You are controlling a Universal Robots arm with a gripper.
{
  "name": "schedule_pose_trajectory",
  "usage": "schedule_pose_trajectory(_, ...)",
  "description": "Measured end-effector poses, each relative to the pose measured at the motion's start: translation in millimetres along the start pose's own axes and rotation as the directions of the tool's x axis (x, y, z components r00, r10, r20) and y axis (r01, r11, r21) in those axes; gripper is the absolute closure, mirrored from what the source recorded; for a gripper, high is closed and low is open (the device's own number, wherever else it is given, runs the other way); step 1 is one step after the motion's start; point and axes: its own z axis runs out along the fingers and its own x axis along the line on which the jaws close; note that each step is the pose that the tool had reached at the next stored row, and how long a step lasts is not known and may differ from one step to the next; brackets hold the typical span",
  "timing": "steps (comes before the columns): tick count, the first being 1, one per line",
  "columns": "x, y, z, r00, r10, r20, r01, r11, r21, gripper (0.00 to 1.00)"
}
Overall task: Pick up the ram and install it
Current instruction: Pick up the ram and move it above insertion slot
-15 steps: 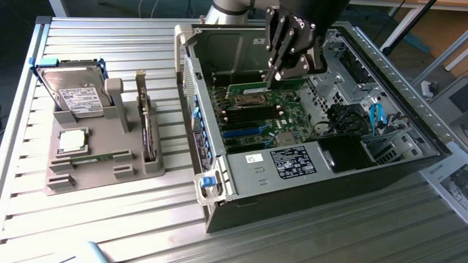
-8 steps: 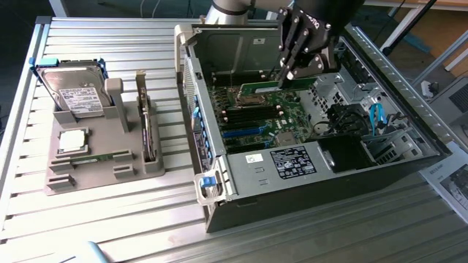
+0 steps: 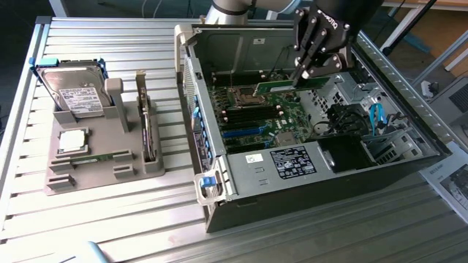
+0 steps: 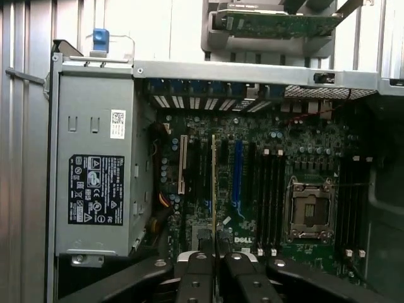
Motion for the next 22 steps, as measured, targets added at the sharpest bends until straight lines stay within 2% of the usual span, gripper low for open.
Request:
schedule_pose_trajectory(10,1.7,-38.8,-0.6,1.0000,0.000,0.0000,0.000,1.0000,0.0000,0.87)
schedule_pose_trajectory(15,1.8,-68.2,-1.1,1.0000,0.000,0.0000,0.000,1.0000,0.0000,0.87)
schedule_pose_trajectory(22,-18.9,-80.5,-0.5,1.0000,0.000,0.0001,0.000,1.0000,0.0000,0.87)
